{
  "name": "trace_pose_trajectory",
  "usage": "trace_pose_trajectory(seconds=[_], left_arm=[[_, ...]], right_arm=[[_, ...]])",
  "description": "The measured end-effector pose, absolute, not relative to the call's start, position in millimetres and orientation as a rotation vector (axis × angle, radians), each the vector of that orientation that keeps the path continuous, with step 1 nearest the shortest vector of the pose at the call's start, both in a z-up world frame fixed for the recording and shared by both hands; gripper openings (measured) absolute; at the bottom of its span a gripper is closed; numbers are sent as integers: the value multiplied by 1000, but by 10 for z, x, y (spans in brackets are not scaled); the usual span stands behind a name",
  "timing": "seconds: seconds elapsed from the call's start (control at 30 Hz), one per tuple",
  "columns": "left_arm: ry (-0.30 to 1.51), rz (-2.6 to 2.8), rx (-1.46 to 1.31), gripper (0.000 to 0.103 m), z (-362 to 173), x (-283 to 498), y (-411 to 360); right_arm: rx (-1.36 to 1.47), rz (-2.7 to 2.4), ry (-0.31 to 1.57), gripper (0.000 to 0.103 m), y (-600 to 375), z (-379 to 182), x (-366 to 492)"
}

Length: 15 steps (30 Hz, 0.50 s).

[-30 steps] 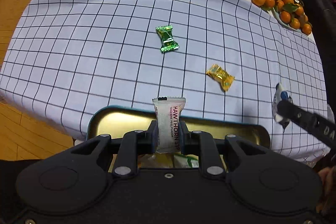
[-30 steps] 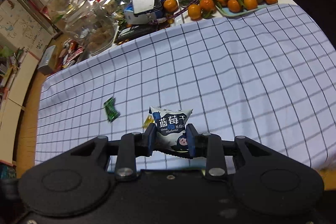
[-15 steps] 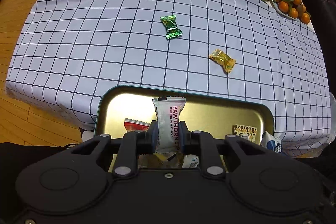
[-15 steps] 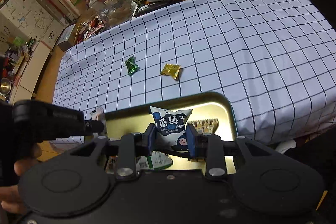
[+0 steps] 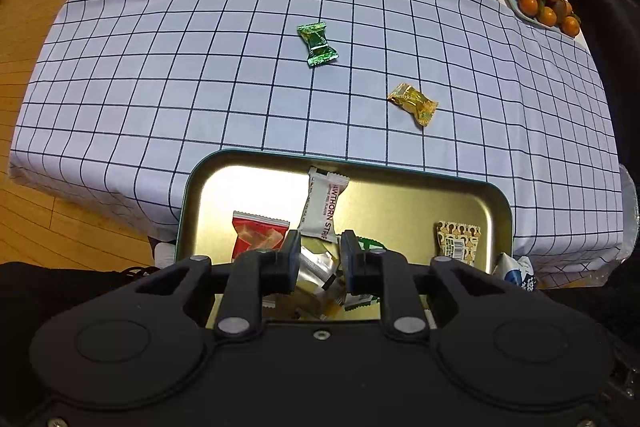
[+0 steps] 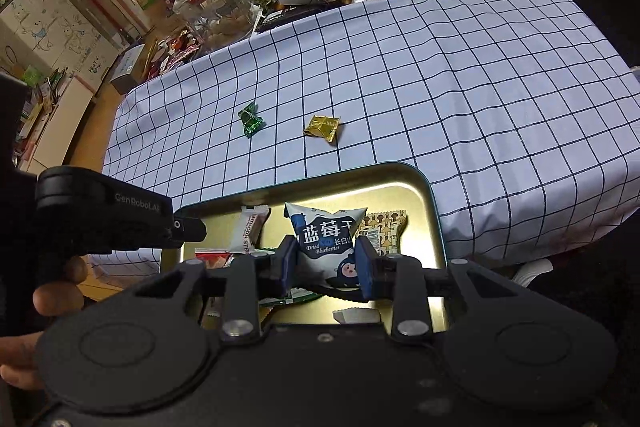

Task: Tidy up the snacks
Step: 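Open both grippers to drop the hawthorn candy and blueberry packet onto the tray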

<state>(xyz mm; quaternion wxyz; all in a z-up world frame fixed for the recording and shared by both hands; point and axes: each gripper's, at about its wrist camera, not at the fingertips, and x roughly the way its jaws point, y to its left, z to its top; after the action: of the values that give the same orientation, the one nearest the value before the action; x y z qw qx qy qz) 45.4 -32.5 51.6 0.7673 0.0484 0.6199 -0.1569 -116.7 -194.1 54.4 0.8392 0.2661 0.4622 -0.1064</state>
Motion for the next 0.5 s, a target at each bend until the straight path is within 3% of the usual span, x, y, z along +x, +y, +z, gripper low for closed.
trace_pose_trajectory(seconds=[0.5], left_arm=[[1335, -287, 172, 29, 454, 250, -275]], right_arm=[[533, -237, 1015, 33, -1902, 501, -1236]])
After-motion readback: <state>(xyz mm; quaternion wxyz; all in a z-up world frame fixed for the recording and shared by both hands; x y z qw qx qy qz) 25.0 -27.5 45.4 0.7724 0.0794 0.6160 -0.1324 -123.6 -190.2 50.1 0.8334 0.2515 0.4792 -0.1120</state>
